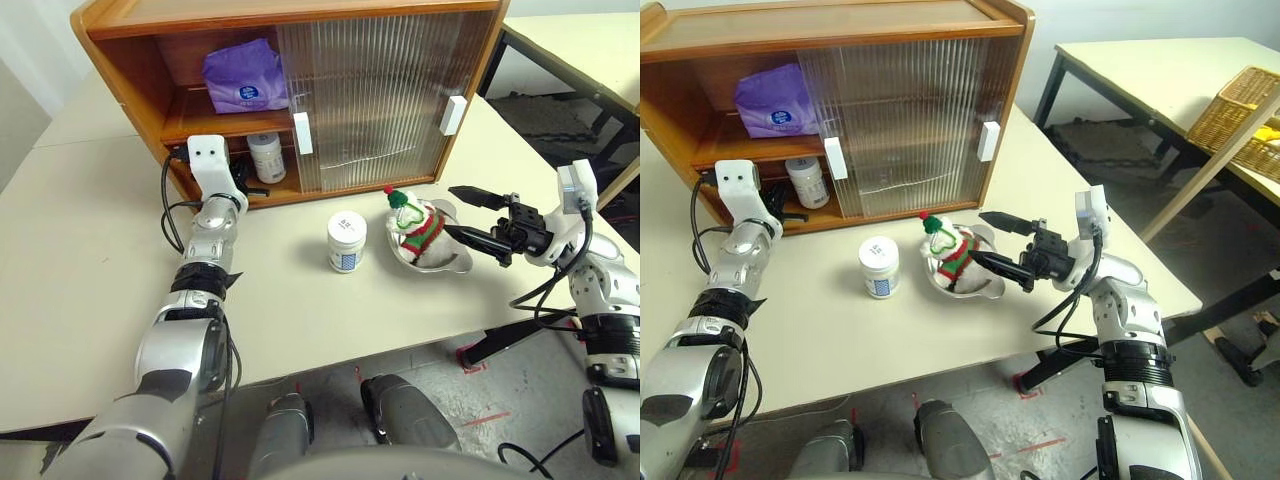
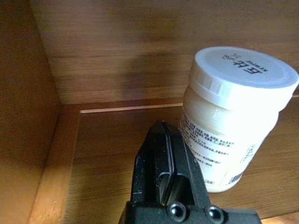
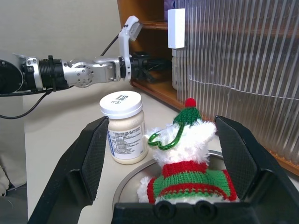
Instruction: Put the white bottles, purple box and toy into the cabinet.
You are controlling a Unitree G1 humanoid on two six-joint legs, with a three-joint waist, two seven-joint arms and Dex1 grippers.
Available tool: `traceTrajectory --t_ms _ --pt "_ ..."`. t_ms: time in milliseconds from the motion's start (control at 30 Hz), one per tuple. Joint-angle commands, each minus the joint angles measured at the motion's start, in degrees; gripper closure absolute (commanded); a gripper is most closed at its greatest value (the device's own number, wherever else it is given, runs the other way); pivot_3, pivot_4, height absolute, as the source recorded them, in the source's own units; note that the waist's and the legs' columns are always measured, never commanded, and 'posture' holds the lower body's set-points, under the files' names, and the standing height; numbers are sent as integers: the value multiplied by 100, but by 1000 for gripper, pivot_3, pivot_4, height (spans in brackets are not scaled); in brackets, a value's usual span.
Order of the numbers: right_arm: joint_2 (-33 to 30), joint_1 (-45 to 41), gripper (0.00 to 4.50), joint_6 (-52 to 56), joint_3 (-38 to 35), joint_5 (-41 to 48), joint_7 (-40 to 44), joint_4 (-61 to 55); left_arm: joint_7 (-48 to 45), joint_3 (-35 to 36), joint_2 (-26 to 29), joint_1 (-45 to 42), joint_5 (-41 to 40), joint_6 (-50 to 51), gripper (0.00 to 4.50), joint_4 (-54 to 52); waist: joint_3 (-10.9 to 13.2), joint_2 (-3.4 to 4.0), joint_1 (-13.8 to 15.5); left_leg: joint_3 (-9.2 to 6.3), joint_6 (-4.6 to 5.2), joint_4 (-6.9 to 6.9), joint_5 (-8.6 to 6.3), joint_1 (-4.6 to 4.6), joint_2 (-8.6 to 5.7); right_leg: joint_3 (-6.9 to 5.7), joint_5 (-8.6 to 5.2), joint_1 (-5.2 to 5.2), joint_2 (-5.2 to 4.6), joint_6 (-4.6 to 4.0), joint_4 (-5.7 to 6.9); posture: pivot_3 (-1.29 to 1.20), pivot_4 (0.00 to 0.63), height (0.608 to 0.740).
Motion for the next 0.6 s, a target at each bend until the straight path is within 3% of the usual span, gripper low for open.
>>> traceTrajectory --t_ms 33,600 --pt "-58 85 0 -24 -29 -17 -17 -111 -128 -72 65 -159 90 -56 4461 333 0 0 -20 1 0 0 0 0 0 0 0 0 0 0 0 -284 84 740" --pt "-122 215 0 -18 -77 40 -59 -232 -891 -212 -60 -557 77 -379 4461 973 0 -1 -147 7 7 10 5 -3 -14 -16 -2 14 -2 4 -1 -312 73 740"
